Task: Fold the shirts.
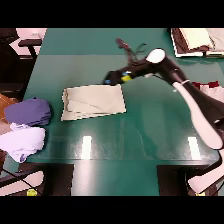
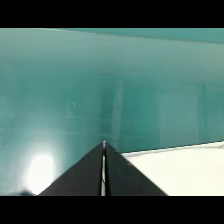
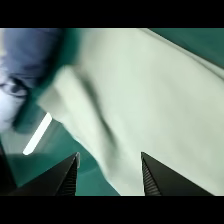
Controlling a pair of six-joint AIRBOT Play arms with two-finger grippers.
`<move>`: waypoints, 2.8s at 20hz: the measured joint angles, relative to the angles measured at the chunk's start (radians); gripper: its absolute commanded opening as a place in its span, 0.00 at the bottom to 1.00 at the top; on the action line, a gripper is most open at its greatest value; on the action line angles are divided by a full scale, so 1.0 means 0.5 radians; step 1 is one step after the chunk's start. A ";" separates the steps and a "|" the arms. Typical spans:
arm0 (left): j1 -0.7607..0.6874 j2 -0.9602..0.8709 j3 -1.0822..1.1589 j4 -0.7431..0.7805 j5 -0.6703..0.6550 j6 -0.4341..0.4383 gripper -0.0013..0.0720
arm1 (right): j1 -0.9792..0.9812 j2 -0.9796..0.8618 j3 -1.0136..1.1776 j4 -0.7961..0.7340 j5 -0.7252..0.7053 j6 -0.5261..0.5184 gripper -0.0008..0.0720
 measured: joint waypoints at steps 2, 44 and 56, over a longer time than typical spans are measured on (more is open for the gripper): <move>-0.004 0.004 0.001 -0.032 -0.007 0.000 0.05 | -0.174 0.066 -0.228 -0.088 0.030 0.077 0.86; -0.780 -0.071 -0.113 -0.350 0.281 0.052 0.05 | -1.986 0.614 -0.146 -0.669 0.018 0.532 0.03; -0.812 -0.071 -0.113 -0.333 0.304 0.053 0.05 | -2.098 0.652 0.417 -0.818 0.483 0.554 0.03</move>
